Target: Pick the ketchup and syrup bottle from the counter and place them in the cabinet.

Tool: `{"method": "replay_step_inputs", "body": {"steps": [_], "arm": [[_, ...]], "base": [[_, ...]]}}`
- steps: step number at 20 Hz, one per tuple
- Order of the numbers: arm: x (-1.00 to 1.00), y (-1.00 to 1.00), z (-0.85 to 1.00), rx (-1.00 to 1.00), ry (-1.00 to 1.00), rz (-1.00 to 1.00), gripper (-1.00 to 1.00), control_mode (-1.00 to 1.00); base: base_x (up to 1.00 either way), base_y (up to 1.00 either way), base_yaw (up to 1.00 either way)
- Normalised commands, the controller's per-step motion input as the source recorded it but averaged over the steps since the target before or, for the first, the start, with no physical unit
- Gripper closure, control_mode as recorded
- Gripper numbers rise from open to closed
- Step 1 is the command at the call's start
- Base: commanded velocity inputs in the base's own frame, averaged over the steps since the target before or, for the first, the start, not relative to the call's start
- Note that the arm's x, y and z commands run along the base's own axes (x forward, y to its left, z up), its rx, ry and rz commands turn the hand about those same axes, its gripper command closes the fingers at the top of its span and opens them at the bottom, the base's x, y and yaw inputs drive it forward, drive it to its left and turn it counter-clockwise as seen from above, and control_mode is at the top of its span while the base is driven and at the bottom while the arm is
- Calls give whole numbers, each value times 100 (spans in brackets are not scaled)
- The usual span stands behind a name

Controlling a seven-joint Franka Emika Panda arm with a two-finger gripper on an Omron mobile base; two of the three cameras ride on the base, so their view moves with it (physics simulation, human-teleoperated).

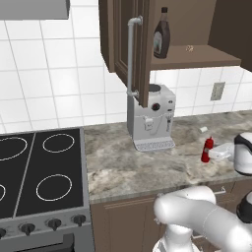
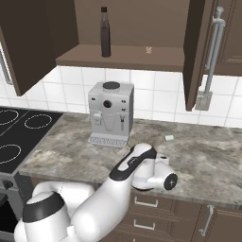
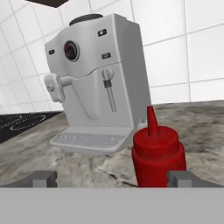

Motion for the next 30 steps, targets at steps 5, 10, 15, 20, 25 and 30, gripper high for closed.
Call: {"method": "replay_step_inputs", "body": {"steps": [5,10,15,20,25,30], "arm": [[20,-9,-17,0,0,-2,-100,-100],[19,-7,-16,0,0,-3,-100,-100],[1,-4,-5,0,0,-1,-100,-100],[6,-1,-4,0,0,-1,-100,-100],[15,0,-6,0,0,0,-100,-100],[12,0,-6,0,0,0,100,-100]], "base": [[0,0,0],[0,0,0],[0,0,0],[0,0,0],[0,0,0],[0,0,0]]}}
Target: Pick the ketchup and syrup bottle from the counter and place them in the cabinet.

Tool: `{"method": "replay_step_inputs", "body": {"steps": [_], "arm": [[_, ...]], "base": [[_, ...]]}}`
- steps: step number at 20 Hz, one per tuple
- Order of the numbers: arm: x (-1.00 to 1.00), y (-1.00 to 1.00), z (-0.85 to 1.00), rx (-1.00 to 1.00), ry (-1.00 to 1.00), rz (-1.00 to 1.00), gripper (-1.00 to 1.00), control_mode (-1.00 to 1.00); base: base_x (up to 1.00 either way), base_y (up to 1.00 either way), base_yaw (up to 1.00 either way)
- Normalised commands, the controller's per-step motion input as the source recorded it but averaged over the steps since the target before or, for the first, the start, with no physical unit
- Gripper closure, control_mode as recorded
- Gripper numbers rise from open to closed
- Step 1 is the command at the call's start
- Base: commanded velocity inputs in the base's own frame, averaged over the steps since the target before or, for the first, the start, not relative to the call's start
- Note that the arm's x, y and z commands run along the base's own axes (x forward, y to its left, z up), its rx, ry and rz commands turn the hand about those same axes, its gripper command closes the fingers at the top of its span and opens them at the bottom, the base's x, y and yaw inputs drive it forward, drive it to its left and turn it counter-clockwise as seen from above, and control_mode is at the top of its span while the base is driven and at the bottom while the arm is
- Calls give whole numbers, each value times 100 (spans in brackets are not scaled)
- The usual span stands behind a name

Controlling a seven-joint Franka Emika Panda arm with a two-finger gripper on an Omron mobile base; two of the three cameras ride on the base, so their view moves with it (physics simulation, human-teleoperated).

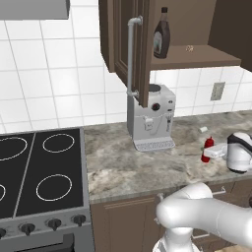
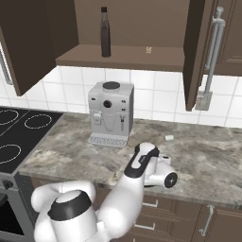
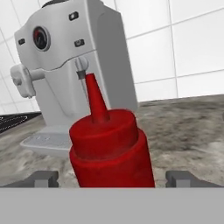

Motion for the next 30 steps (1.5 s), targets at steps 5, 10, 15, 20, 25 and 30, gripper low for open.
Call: {"method": "replay_step_inputs", "body": {"steps": [5,10,15,20,25,30], "arm": [[5,0,-1,0,0,-1,100,-100],[-10,0,45,4,-7,-3,100,-100],[-27,0,100,4,-11,-5,100,-100],[-23,0,100,3,-12,-9,100,-100],[-13,4,100,1,-12,-11,100,-100],[-54,17,89,-1,-3,-6,100,-100]], "base": [[0,0,0],[0,0,0],[0,0,0],[0,0,0],[0,0,0],[0,0,0]]}}
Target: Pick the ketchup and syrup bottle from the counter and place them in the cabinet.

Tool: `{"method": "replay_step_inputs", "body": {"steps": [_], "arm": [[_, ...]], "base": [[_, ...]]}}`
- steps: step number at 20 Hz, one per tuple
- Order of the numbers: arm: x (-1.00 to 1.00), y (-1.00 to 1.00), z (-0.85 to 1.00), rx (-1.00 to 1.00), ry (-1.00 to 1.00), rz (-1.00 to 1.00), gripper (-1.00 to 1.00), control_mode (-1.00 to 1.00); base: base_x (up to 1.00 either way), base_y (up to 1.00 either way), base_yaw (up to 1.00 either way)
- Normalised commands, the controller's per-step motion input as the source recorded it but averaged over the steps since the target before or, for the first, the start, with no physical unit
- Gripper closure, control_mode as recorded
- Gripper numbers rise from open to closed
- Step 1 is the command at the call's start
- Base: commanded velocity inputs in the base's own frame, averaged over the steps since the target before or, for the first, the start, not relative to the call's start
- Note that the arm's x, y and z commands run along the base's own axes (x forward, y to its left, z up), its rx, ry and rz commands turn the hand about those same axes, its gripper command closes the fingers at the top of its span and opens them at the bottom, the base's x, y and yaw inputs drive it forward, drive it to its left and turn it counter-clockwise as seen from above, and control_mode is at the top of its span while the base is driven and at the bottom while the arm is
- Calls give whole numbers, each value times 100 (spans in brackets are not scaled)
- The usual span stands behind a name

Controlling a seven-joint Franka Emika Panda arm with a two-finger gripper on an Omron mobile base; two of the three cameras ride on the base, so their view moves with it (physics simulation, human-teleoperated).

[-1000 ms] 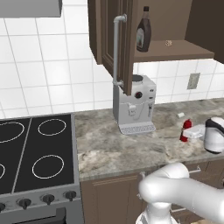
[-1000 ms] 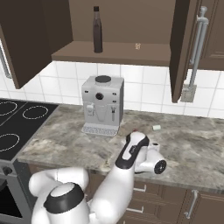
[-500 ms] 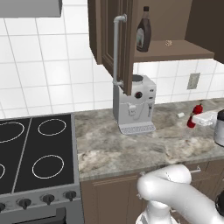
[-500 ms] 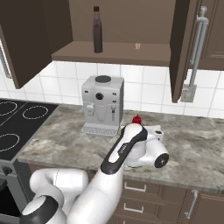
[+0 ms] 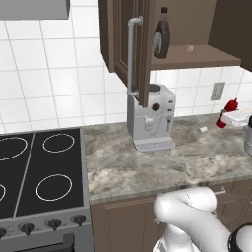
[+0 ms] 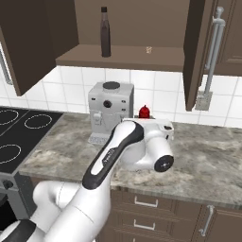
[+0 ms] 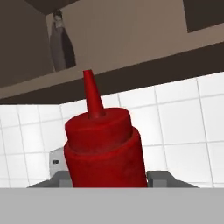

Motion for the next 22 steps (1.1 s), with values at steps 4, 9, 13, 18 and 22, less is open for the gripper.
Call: {"method": "replay_step_inputs", "body": {"steps": [4,9,13,18,22], "arm": [[-51,45,71,-9,4,0,100,-100],[-20,32,100,0,-2,0,100,-100],[-16,22,100,0,-3,-2,100,-100],[-10,24,100,0,-7,-3,100,-100],[4,31,93,-1,-11,-8,100,-100]], "base": [[0,0,0],[0,0,0],[0,0,0],[0,0,0],[0,0,0]]}}
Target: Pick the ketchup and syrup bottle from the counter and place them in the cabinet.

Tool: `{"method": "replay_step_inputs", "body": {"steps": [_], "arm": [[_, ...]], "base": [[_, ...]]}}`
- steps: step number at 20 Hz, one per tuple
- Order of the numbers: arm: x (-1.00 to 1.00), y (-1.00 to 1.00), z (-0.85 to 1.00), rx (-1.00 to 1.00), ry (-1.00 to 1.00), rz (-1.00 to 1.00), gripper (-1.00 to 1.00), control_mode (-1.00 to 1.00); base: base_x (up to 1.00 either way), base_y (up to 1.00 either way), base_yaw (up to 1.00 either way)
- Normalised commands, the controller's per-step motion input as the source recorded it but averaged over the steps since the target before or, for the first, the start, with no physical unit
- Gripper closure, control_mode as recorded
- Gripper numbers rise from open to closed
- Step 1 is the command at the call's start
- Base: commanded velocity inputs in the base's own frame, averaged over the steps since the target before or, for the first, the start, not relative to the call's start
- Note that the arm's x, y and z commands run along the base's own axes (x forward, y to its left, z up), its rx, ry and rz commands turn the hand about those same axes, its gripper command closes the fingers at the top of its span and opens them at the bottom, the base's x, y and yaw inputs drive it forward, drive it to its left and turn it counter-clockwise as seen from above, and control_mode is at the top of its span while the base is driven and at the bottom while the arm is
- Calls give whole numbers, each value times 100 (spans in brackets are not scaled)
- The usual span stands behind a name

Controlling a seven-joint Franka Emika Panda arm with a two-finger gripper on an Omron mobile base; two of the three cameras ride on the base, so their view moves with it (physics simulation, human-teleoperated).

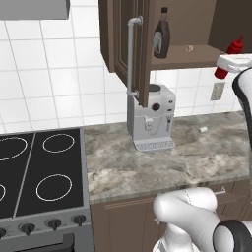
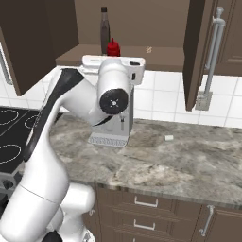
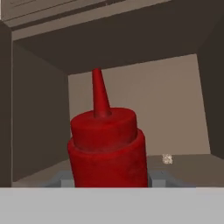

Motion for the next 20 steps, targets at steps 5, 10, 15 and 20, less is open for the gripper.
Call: {"method": "replay_step_inputs", "body": {"steps": [5,10,15,20], "arm": [[55,41,37,-8,6,-3,100,-100],[79,14,26,-3,13,0,100,-100],[63,-12,17,0,12,0,100,-100],[8,-9,-1,-1,0,0,100,-100]], "base": [[0,0,0],[0,0,0],[0,0,0],[0,0,0]]}}
